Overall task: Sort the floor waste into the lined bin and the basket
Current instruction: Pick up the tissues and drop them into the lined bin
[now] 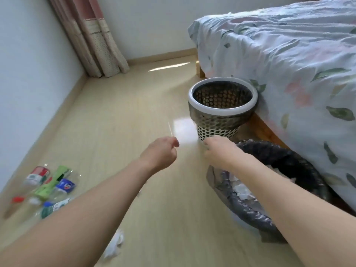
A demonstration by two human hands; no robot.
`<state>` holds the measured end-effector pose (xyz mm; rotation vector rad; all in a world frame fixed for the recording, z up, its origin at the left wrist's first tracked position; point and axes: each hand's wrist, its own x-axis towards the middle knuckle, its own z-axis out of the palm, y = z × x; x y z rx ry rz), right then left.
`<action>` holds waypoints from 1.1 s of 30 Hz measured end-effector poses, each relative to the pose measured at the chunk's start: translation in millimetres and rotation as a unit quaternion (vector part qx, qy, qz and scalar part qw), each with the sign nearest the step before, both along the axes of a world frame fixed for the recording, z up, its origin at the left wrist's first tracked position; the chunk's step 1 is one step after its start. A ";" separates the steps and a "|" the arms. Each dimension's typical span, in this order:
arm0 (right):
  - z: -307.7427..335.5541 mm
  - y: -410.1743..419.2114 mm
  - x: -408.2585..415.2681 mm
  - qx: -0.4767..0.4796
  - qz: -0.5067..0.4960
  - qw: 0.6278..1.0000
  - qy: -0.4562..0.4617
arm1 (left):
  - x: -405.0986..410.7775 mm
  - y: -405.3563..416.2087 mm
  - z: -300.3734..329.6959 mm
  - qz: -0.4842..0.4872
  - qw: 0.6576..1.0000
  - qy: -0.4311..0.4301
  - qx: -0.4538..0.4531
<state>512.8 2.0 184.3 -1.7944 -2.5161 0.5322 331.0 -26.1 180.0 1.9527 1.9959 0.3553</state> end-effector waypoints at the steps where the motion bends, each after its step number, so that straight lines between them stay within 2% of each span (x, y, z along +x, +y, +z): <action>1: -6.7 -0.4 -29.7 -0.009 0.027 1.000 0.006 | -27.5 -6.5 -6.1 0.032 0.999 -0.003 -0.010; 8: -87.5 -9.7 -194.1 -0.117 0.142 0.983 0.022 | -181.6 -82.3 -75.3 0.162 0.976 0.015 -0.142; 14: -169.6 -4.4 -256.1 -0.154 0.117 0.981 0.019 | -246.2 -107.9 -141.2 0.216 0.956 -0.016 -0.197; 19: -217.9 10.9 -273.5 -0.139 0.081 0.987 -0.006 | -227.4 -78.3 -193.1 0.135 0.976 0.032 -0.168; 23: -243.5 15.6 -270.0 -0.126 0.014 0.990 0.067 | -207.7 -59.6 -225.3 0.029 0.981 0.159 -0.111; 25: -250.6 14.2 -262.9 -0.121 -0.012 0.989 0.079 | -206.3 -59.4 -237.5 0.012 0.981 0.171 -0.087; 27: -251.8 10.7 -255.7 -0.136 -0.017 0.988 0.070 | -208.2 -62.6 -243.4 0.028 0.987 0.129 -0.096; 30: -246.8 2.5 -241.6 -0.163 -0.032 0.983 0.083 | -210.5 -65.8 -235.6 0.089 0.991 0.000 -0.104; 31: -243.3 0.6 -238.2 -0.167 -0.044 0.980 0.100 | -213.1 -65.8 -230.1 0.136 0.983 -0.069 -0.104; 33: -231.4 -4.2 -229.6 -0.169 -0.074 0.973 0.140 | -216.7 -66.8 -215.7 0.221 0.943 -0.226 -0.103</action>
